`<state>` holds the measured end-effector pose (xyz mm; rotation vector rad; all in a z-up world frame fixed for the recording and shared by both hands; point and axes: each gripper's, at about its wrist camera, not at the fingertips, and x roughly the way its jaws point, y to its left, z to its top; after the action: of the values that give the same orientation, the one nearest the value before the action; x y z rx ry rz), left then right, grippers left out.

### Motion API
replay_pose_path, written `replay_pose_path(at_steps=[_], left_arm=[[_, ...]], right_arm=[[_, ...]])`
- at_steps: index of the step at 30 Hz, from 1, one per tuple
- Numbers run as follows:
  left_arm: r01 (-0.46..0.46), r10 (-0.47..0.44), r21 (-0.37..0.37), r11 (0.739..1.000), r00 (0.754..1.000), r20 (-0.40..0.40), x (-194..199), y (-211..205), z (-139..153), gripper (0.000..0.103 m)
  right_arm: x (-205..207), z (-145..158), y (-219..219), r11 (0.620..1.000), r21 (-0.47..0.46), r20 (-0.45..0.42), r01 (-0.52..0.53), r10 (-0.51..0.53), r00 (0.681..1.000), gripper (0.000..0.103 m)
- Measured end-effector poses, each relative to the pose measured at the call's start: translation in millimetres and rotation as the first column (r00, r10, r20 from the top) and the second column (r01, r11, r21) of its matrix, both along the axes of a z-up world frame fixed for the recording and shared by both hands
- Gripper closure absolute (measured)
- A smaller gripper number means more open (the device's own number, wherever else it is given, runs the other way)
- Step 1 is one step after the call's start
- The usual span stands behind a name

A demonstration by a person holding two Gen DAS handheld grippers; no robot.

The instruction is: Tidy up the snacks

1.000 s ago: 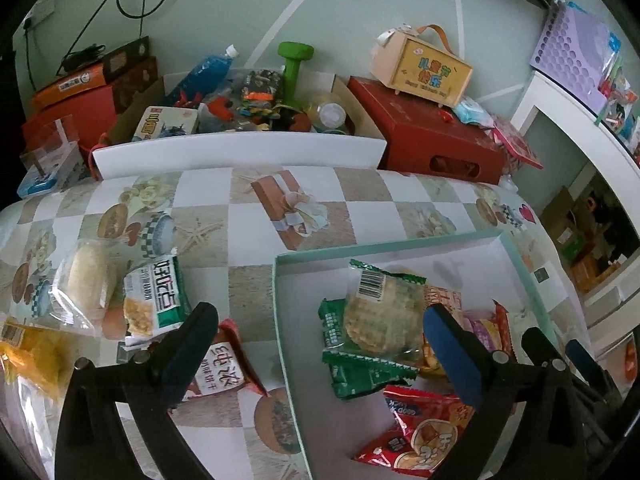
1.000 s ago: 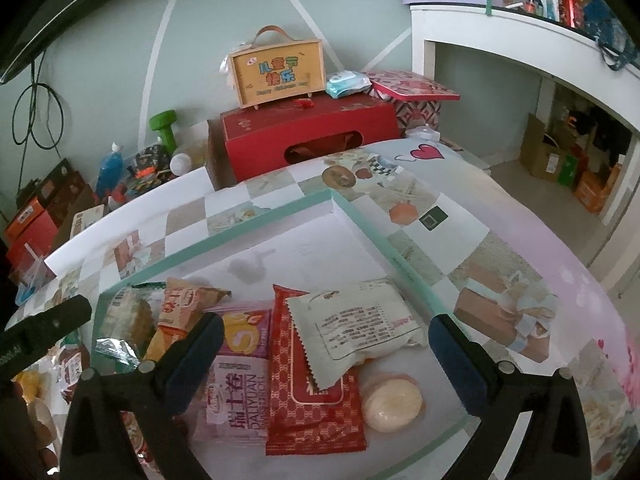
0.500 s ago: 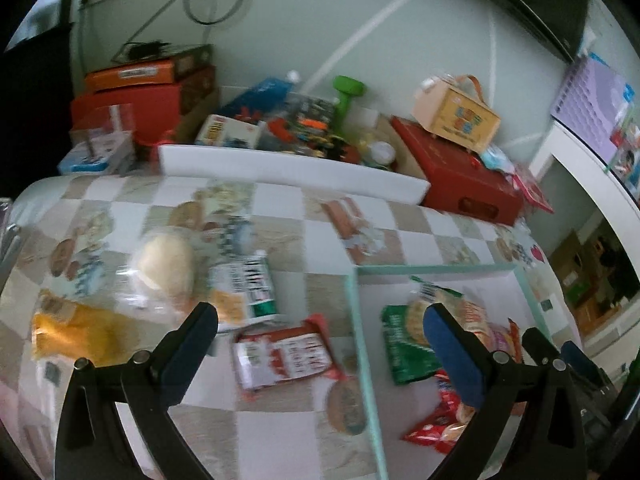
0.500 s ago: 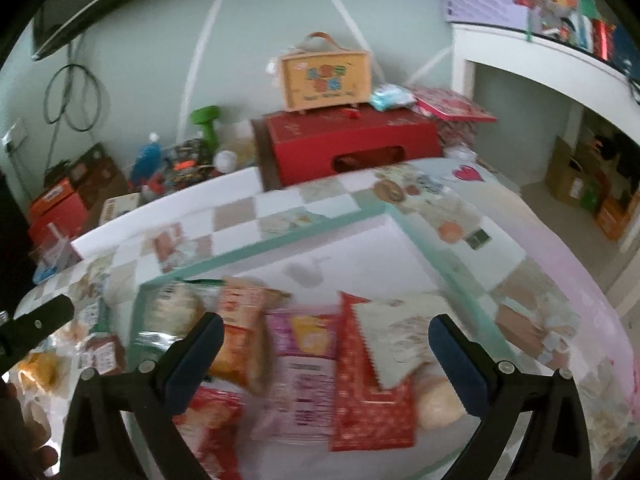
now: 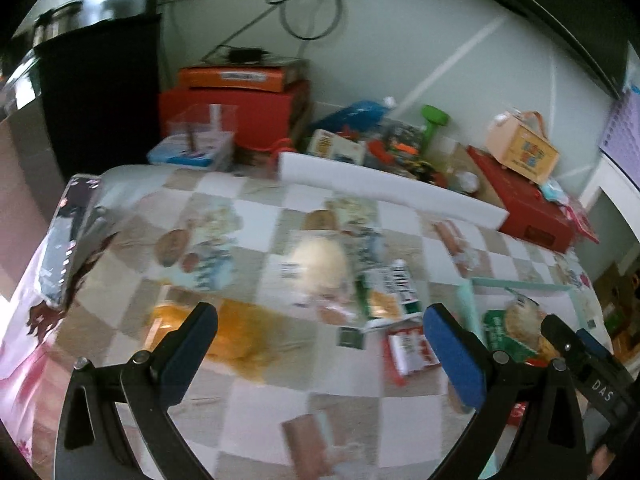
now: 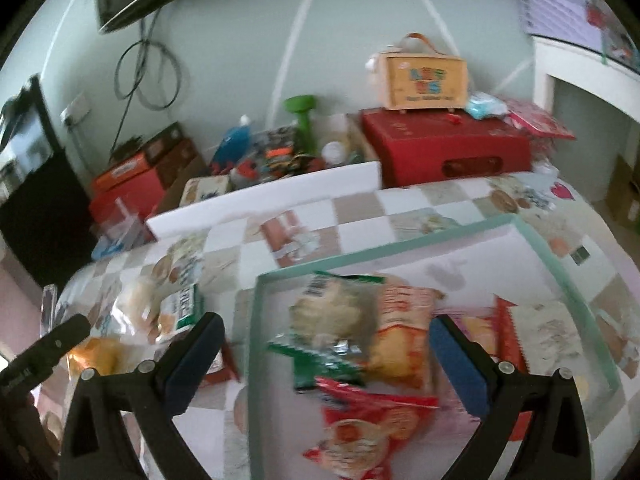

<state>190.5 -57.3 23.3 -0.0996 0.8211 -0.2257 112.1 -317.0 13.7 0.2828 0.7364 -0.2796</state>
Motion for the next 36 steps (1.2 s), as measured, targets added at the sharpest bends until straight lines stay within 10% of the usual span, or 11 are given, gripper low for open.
replay_pose_path(at_steps=[18,36], left_arm=[[-0.139,0.133,-0.054,0.989,0.986,-0.103,19,87,-31,0.001],[-0.055,0.05,-0.024,0.998,0.983,-0.175,45,70,-67,0.001]], right_arm=[[34,-17,91,0.97,0.018,-0.028,-0.243,0.243,0.97,0.0],[53,-55,110,0.953,0.018,-0.135,-0.301,0.301,0.944,0.0]])
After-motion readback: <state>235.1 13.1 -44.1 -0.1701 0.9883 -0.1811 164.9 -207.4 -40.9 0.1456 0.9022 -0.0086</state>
